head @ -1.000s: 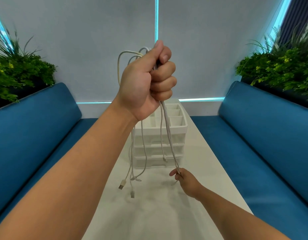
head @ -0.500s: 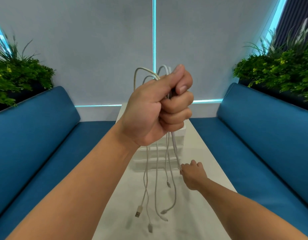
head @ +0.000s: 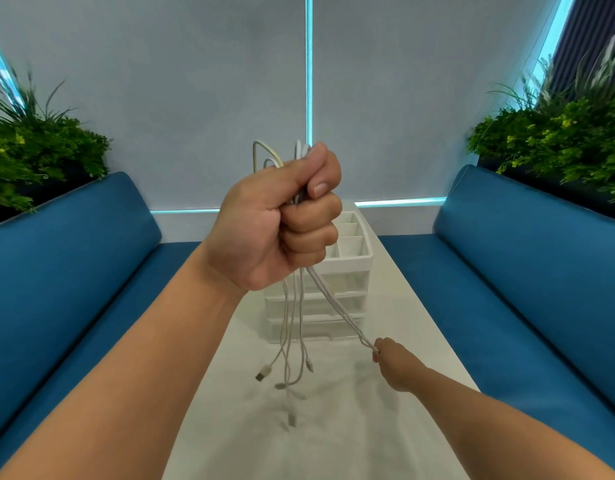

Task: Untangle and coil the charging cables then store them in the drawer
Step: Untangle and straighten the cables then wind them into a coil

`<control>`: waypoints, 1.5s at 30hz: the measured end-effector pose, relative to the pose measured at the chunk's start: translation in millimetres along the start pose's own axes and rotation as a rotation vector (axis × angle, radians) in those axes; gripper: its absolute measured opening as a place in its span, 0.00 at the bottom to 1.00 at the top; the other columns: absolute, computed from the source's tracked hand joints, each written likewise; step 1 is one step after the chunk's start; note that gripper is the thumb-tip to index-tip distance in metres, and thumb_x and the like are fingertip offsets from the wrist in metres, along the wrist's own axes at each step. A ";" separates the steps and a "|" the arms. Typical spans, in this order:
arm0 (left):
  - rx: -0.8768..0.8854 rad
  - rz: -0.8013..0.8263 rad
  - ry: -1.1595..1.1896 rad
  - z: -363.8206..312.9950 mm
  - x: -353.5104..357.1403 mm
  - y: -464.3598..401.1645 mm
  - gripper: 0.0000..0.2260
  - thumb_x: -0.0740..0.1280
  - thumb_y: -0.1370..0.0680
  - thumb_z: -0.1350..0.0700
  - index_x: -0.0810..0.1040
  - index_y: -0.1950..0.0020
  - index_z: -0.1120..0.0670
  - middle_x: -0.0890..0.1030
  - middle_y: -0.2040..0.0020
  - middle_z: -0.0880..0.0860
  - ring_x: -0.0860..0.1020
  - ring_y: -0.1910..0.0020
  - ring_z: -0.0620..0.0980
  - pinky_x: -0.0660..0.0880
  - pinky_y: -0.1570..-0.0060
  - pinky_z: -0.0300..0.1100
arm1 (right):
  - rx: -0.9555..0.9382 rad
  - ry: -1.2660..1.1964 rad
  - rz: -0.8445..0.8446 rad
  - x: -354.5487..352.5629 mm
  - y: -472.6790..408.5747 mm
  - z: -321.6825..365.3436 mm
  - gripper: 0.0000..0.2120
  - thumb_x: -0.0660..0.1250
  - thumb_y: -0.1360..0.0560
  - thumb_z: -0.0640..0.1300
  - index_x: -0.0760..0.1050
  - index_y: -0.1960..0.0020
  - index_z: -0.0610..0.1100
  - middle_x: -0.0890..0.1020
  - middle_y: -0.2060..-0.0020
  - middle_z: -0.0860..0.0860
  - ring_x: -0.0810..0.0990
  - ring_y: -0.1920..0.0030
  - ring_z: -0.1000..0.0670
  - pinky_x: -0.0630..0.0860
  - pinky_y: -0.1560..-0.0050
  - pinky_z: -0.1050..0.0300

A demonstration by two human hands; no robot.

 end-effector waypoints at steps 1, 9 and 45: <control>0.002 -0.002 0.001 0.3 0.2 -0.5 0.20 0.49 0.18 0.48 0.70 0.66 0.51 0.54 0.74 0.45 0.51 0.78 0.44 0.51 0.78 0.31 | 0.012 0.049 -0.028 -1.0 -0.5 0.1 0.05 0.54 0.20 0.37 0.64 0.51 0.46 0.70 0.52 0.49 0.69 0.55 0.49 0.71 0.51 0.56; 0.039 -0.001 0.018 -13.8 1.4 -4.9 0.20 0.48 0.17 0.48 0.70 0.65 0.51 0.54 0.74 0.46 0.51 0.78 0.44 0.52 0.79 0.32 | 0.002 -0.586 -0.028 11.6 1.8 7.1 0.14 0.49 0.19 0.37 0.73 0.51 0.44 0.77 0.44 0.43 0.75 0.46 0.41 0.69 0.53 0.57; 0.069 -0.470 0.072 17.1 -79.4 -52.1 0.16 0.52 0.15 0.50 0.66 0.61 0.53 0.59 0.75 0.46 0.57 0.79 0.42 0.57 0.79 0.34 | -0.188 -1.157 -0.013 -203.8 42.2 140.2 0.11 0.56 0.21 0.37 0.78 0.49 0.40 0.83 0.55 0.44 0.83 0.58 0.45 0.79 0.47 0.51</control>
Point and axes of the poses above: each hand's wrist, its own y-axis away from the middle knuckle, its own x-axis out of the palm, z = x × y, the point moved 10 cm from there along -y, towards the middle knuckle
